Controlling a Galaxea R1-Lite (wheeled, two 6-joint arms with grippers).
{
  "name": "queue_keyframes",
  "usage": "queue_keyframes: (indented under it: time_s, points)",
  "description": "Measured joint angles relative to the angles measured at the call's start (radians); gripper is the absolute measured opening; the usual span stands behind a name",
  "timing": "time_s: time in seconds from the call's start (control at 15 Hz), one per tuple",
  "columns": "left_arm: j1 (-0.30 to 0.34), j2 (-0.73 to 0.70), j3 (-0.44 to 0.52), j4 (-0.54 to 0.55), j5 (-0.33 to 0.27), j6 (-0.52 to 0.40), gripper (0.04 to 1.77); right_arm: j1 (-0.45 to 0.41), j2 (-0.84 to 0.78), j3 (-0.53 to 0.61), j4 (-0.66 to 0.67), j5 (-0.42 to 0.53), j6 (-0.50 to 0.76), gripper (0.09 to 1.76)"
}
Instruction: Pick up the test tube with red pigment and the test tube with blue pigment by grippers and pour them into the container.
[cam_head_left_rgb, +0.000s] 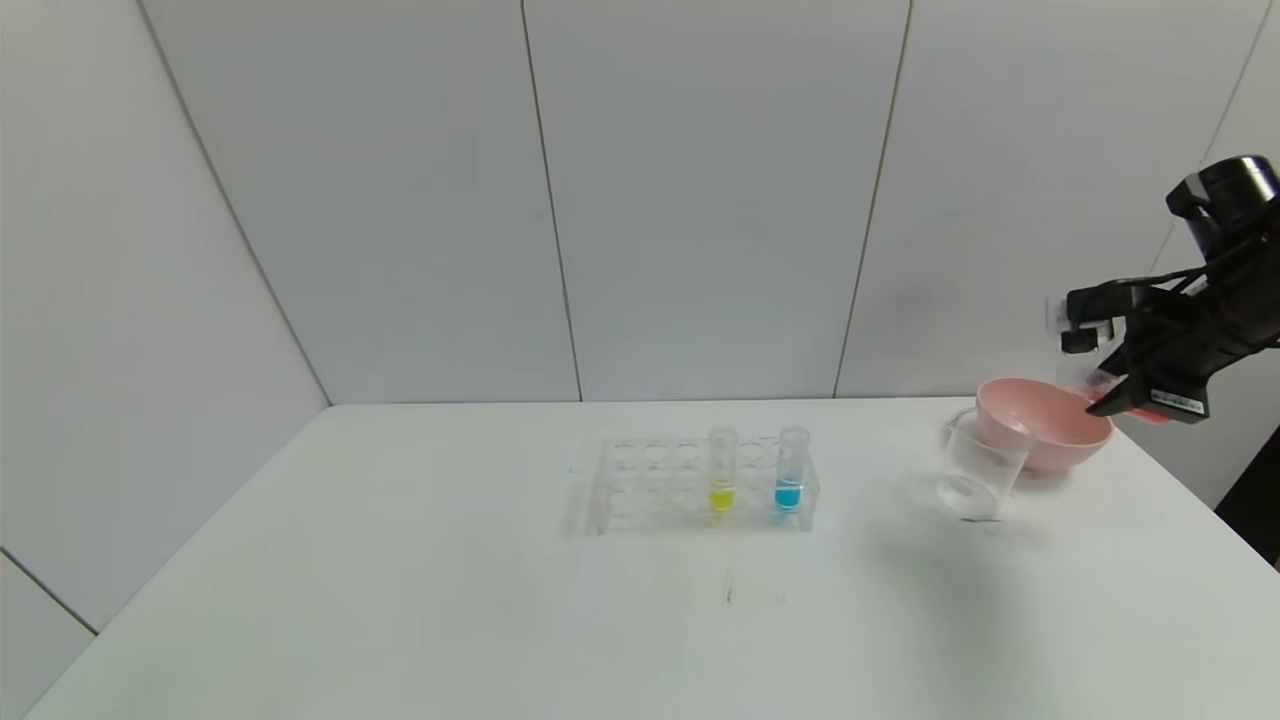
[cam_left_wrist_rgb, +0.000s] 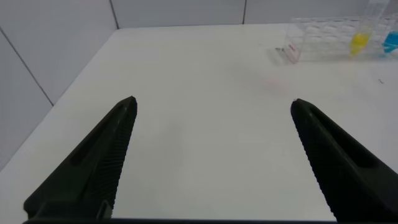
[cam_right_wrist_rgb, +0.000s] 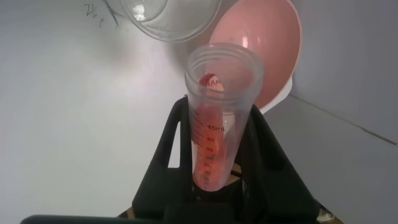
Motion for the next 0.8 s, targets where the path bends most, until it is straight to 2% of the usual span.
queue_keyframes:
  time_s: [0.53,0.8]
  points:
    - [0.000,0.000,0.000,0.000,0.000,0.000,1.76,0.059,0.051,-0.005,-0.046,-0.143,-0.003,0.51]
    - [0.000,0.000,0.000,0.000,0.000,0.000,1.76,0.090,0.063,-0.005,-0.066,-0.266,-0.024,0.51]
